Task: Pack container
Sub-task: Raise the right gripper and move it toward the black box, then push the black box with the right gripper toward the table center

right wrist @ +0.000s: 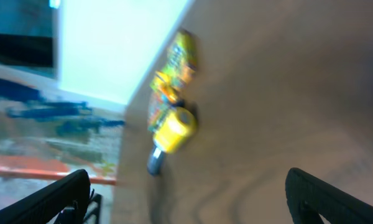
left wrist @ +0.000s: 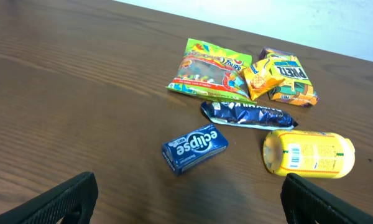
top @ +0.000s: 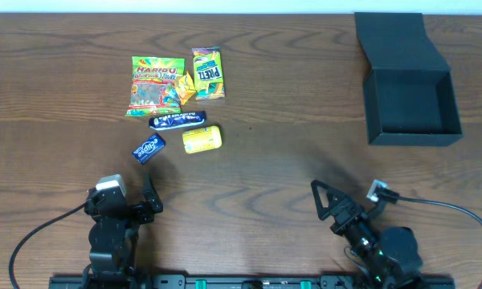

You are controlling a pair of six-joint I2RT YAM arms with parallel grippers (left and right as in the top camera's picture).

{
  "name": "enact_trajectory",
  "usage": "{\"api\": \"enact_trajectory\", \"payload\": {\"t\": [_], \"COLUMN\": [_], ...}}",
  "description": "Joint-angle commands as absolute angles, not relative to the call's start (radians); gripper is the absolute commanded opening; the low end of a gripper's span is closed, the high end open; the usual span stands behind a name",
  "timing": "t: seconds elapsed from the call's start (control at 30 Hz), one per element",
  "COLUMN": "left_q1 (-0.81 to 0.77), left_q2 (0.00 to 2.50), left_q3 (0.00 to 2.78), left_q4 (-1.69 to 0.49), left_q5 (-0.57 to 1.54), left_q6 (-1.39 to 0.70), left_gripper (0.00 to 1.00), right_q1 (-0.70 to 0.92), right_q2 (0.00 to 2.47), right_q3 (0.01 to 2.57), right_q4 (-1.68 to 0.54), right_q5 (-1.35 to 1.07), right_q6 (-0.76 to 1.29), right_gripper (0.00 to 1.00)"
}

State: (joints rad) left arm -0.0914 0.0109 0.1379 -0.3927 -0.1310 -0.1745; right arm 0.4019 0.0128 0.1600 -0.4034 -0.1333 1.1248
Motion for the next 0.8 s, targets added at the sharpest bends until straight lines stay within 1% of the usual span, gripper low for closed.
{"api": "enact_trajectory", "payload": {"t": [0.0,0.2,0.37,0.53,0.77], "left_q1": [-0.084,-0.084,-0.084,-0.084,-0.084], "left_q2": [0.004,0.004,0.004,0.004,0.004], "left_q3": [0.117,0.117,0.117,0.117,0.117], "left_q4": [-0.395,-0.395,-0.395,-0.395,-0.395], "left_q5": [-0.141,-0.141,-0.141,-0.141,-0.141], "left_q6": [-0.153,-0.153,-0.153,-0.153,-0.153], "left_gripper": [0.95,0.95,0.95,0.95,0.95], "right_q1": [0.400,0.312,0.214,0.116,0.031], "right_q2": [0.017,0.143,0.352,0.656,0.949], "right_q3": [0.161,0.169,0.216,0.382,0.616], "right_q4": [-0.345,-0.240,-0.133,-0.096,-0.097], "right_q5": [-0.088,-0.094,-0.133,-0.135,-0.066], "right_q6": [1.023,0.908,0.764,0.524,0.351], "right_gripper": [0.99,0.99,0.99,0.98,0.99]}}
